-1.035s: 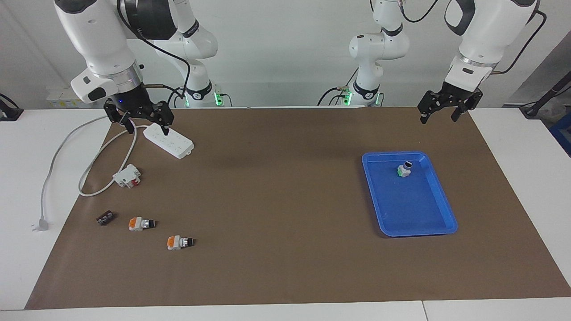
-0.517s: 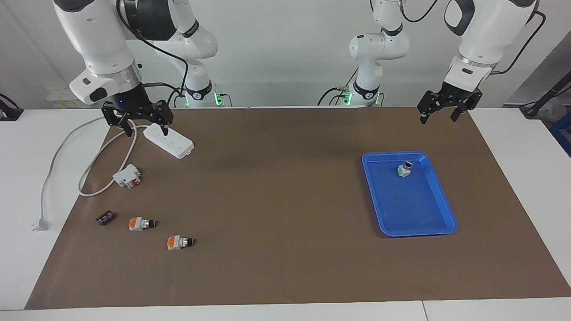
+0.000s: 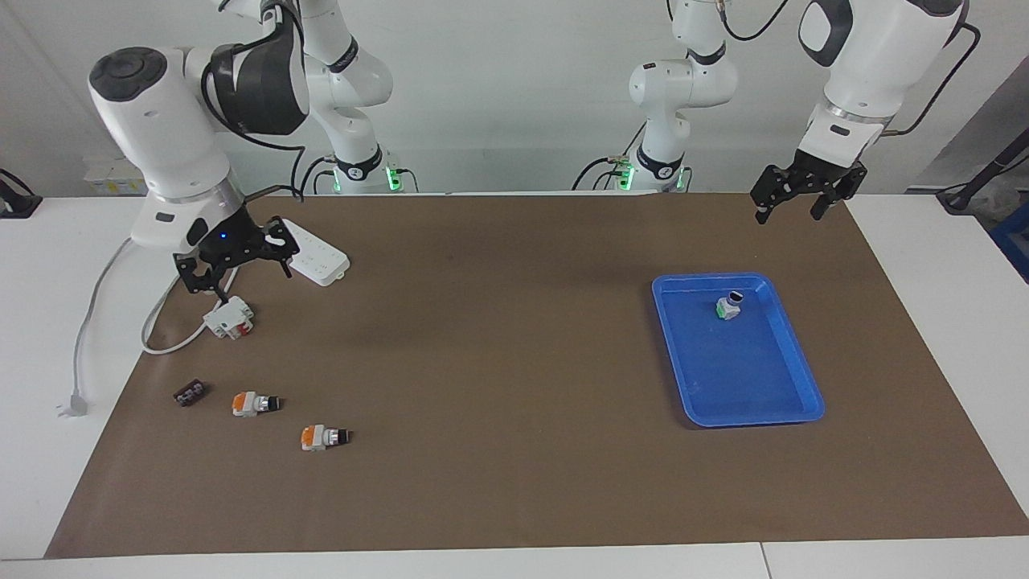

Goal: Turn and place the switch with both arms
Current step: 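Reach the right gripper down to the nearer orange-and-white switch and grasp it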

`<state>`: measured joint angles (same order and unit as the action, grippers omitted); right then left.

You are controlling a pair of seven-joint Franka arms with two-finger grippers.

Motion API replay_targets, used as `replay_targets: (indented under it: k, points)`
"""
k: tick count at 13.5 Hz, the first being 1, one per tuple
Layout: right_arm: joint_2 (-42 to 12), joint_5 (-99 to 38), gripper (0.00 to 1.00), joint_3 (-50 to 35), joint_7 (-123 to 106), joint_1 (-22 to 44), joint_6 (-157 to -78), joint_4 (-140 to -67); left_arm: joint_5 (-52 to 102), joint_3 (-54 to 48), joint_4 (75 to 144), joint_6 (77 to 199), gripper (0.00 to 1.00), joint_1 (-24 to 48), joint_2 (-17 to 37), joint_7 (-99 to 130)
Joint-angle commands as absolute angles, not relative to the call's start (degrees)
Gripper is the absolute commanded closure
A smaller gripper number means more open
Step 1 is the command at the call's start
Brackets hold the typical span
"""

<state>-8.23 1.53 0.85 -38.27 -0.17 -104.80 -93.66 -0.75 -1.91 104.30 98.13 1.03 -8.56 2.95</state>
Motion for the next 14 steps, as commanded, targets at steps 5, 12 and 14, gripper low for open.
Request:
replay_targets:
  k: [5, 12, 14]
  points:
    - [-19.58, 1.93, 0.00, 0.44, -76.07, -3.60, -116.78, -92.64, -1.49, -1.93, 107.31, 100.28, 0.00, 0.88, -10.72, 3.16]
    - [-29.17, 2.63, 0.00, -2.97, -102.63, -10.00, -123.84, -92.55, -1.49, -1.93, 107.67, 100.81, 0.00, 0.88, -10.98, 3.25]
    - [-30.84, 2.90, 0.00, -3.52, -107.99, -10.81, -126.11, -92.64, -1.49, -1.93, 107.93, 100.99, 0.00, 0.88, -11.07, 3.25]
